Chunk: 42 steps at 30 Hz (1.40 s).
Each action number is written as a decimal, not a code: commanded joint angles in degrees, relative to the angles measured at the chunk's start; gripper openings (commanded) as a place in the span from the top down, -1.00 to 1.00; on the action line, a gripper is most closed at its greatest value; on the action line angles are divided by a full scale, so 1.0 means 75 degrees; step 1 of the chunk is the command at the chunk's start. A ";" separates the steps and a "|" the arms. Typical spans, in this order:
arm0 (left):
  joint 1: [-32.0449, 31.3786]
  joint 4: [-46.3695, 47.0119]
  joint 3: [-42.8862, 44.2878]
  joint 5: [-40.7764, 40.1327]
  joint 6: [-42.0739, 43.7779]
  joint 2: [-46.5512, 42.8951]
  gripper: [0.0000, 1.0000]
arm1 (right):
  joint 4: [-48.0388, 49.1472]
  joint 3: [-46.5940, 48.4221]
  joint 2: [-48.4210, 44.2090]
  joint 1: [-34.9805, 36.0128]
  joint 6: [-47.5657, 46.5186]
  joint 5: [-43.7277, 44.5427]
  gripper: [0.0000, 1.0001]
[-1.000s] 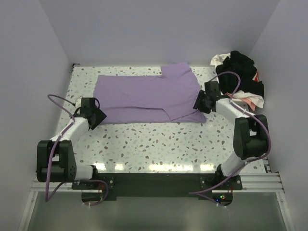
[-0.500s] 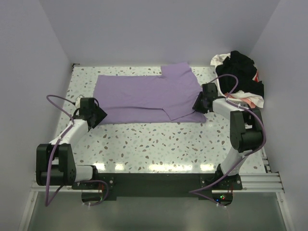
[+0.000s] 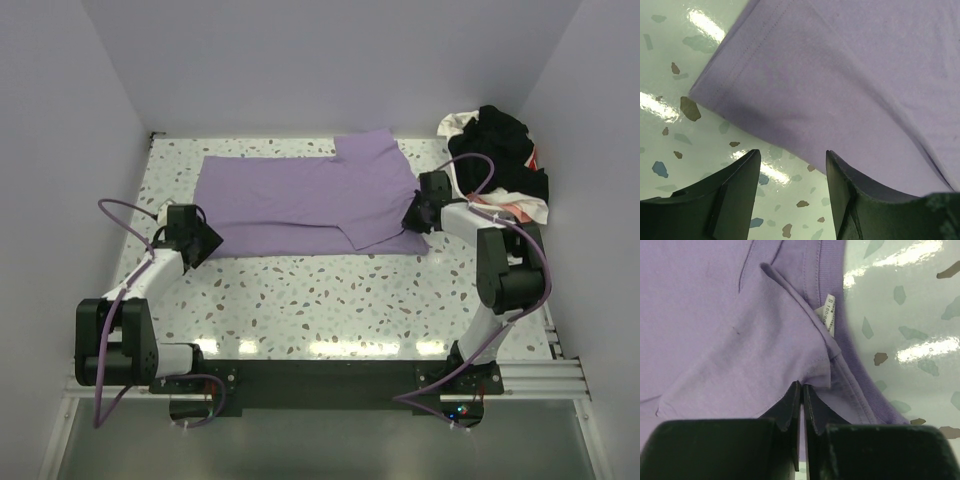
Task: Fold and stack the t-shirts
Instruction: Fold the tshirt
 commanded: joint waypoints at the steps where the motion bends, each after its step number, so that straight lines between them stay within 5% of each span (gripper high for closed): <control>1: -0.0010 0.0387 -0.0039 0.0025 0.0091 -0.0136 -0.18 | 0.0062 0.0524 0.0085 0.0022 0.0079 -0.0011 0.95; 21: -0.0021 0.0235 0.0149 0.0037 0.0173 -0.0031 -0.18 | -0.0022 0.2903 0.1865 0.0151 0.0688 -0.0749 1.00; 42: -0.0021 -0.0035 0.0547 -0.0068 0.0384 0.0134 -0.17 | 0.3143 0.2962 0.2804 0.0186 0.1837 -0.1793 0.93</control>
